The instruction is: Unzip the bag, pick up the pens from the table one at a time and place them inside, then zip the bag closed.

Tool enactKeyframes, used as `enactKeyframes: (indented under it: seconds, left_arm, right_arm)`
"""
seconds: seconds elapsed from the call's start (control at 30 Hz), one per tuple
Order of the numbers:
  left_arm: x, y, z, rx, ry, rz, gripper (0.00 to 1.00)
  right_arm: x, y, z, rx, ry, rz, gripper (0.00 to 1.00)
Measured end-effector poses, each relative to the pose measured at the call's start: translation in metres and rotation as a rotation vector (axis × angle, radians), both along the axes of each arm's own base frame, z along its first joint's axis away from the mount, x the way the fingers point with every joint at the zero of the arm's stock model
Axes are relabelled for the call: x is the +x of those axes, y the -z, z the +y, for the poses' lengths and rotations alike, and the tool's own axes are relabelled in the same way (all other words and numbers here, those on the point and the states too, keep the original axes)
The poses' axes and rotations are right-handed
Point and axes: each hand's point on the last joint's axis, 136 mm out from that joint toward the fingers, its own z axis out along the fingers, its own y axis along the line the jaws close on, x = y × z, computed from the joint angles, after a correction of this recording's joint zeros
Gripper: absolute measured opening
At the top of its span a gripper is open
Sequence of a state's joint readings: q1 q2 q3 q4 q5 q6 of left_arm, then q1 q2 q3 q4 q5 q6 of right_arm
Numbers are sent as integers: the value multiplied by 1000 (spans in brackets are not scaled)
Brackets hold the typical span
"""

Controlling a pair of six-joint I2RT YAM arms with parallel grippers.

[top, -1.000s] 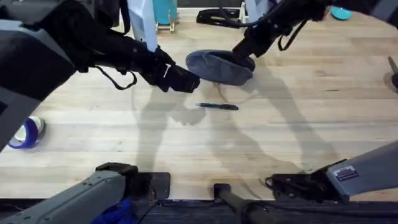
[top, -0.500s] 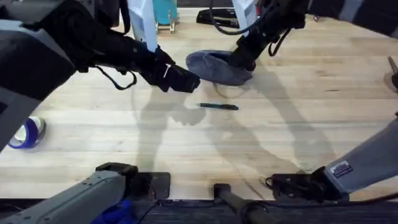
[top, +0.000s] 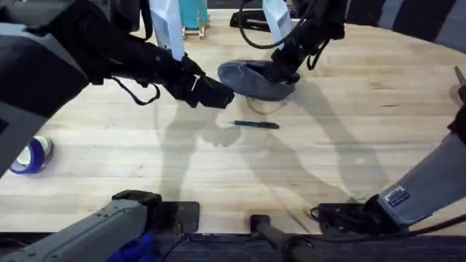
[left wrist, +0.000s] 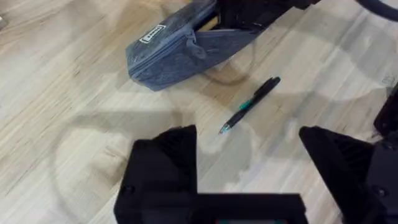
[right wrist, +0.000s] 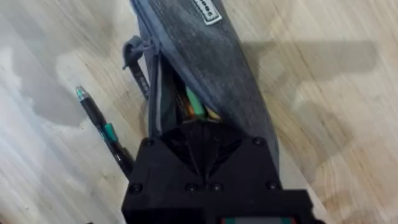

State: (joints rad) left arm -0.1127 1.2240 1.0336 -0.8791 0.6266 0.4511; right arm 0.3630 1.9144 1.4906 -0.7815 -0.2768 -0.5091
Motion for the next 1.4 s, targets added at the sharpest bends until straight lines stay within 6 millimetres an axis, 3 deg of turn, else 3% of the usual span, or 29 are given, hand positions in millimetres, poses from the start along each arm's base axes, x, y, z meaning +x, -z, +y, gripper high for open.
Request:
enactKeyframes:
  seconds: [0.17, 0.33, 0.43, 0.47, 1.4]
  left_arm:
    - [0, 0, 0, -1, -2, 2, 995]
    - [0, 0, 0, -1, -2, 2, 995]
    - [0, 0, 0, -1, -2, 2, 995]
    - [0, 0, 0, -1, -2, 2, 995]
    - [0, 0, 0, -1, -2, 2, 995]
  right_arm:
    - [0, 0, 1, 1, -1, -2, 64]
    - [1, -1, 2, 2, -13, -11, 510]
    - [2, -1, 4, 2, -24, -20, 902]
    - [2, -1, 4, 1, -28, -23, 972]
    - [2, -1, 4, -5, -80, -46, 997]
